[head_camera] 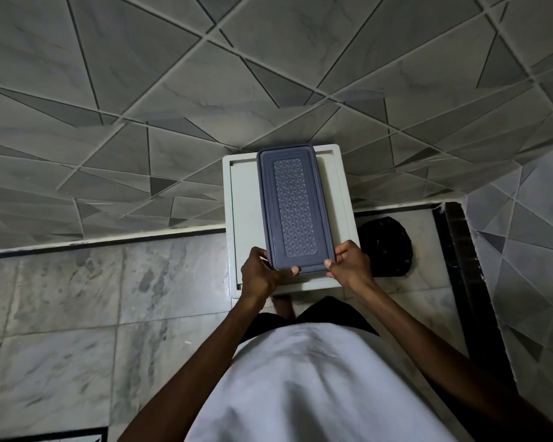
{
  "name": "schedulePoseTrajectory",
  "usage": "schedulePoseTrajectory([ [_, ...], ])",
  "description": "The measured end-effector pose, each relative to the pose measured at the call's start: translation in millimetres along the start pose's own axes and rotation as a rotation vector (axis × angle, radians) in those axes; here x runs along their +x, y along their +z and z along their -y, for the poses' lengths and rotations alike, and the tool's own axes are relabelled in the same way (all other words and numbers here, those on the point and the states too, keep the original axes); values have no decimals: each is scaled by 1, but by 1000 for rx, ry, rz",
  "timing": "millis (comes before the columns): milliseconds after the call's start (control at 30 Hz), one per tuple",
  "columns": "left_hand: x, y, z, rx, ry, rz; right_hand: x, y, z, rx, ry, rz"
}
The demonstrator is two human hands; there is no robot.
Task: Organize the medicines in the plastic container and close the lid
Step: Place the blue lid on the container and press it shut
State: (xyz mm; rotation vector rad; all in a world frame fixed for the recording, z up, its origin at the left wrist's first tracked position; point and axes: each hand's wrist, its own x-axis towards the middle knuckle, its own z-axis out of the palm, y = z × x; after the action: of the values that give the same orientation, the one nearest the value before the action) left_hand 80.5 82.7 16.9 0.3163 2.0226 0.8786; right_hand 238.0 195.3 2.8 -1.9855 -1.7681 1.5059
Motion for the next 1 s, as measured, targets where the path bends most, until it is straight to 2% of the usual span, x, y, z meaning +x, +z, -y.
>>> schedulePoseTrajectory([
  [133,-4,4,-4,118,41,-1,-13,2,11,-123,-92,57],
  [300,-13,7,-6,63,55,-55,-25,8,15,-176,-99,-57],
  [467,-15,2,-1,43,77,-25,-30,6,18,-237,-132,-26],
  [767,-34,-1,3,-6,94,-66,-46,-2,19,-245,-205,33],
  [1000,-52,5,10,-44,94,-120,-25,4,-4,-130,-148,40],
])
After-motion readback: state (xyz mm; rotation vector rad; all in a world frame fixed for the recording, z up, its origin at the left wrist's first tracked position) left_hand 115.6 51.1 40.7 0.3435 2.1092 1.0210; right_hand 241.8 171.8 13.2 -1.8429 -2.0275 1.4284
